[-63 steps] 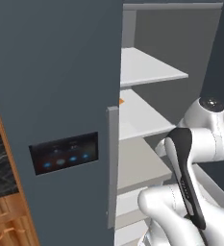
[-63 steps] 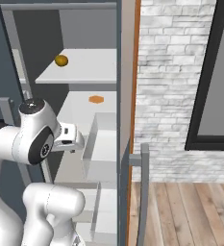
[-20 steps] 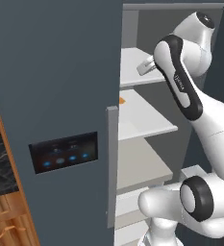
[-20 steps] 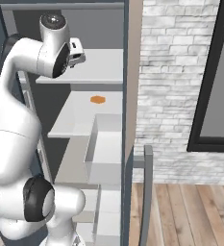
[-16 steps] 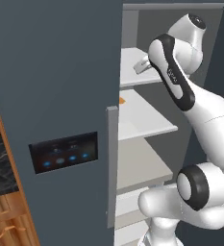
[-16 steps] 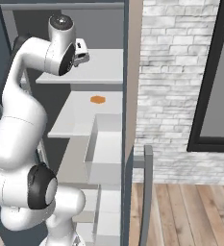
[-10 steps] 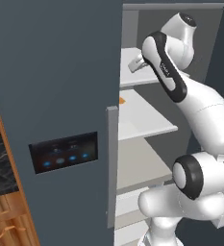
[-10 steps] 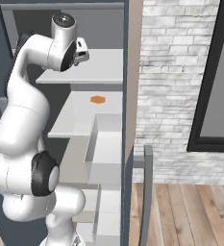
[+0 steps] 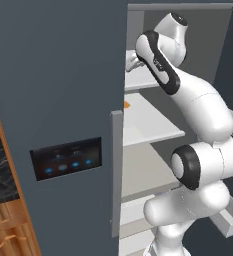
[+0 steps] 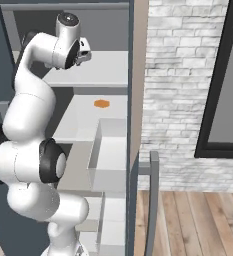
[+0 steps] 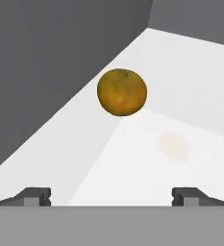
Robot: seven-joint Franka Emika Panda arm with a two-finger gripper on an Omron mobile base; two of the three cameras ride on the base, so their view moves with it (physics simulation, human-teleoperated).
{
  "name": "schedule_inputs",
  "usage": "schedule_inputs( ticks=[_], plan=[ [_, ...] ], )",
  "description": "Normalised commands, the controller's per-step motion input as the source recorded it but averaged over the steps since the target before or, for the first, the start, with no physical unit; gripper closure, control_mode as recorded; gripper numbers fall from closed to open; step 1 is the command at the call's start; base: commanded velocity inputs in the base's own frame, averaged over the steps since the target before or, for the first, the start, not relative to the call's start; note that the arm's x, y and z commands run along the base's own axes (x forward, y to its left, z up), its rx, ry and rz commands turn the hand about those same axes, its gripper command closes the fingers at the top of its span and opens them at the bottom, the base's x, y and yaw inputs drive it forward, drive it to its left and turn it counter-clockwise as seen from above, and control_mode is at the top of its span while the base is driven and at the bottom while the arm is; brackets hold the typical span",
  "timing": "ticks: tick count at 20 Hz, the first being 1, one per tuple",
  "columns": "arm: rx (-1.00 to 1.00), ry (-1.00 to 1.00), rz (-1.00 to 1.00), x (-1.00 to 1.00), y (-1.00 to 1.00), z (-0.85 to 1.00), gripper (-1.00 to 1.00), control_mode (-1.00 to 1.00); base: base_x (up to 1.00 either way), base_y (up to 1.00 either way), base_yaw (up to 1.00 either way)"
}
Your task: Pick the tangerine and orange from the fridge and place them on the plate next to the blender to make a fruit smoothie.
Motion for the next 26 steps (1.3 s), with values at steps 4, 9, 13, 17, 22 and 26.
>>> schedule_inputs(
  ticks=[4, 9, 13, 17, 22, 26],
  plan=[
    [0.00, 0.03, 0.02, 0.46, 0.32, -0.12, -1.00, -1.00, 0.00, 0.00, 0.00],
    [0.01, 0.08, 0.04, 0.39, 0.24, -0.07, -1.00, -1.00, 0.00, 0.00, 0.00],
    [0.02, 0.03, 0.01, 0.64, 0.00, -0.04, -1.00, -1.00, 0.00, 0.00, 0.00],
    [0.00, 0.00, 0.01, 0.62, 0.05, -0.17, -1.00, -1.00, 0.00, 0.00, 0.00],
    [0.04, 0.00, 0.01, 0.51, 0.13, -0.15, -1.00, -1.00, 0.00, 0.00, 0.00],
    [0.06, 0.02, 0.00, 0.34, 0.15, -0.21, -1.00, -1.00, 0.00, 0.00, 0.00]
  ],
)
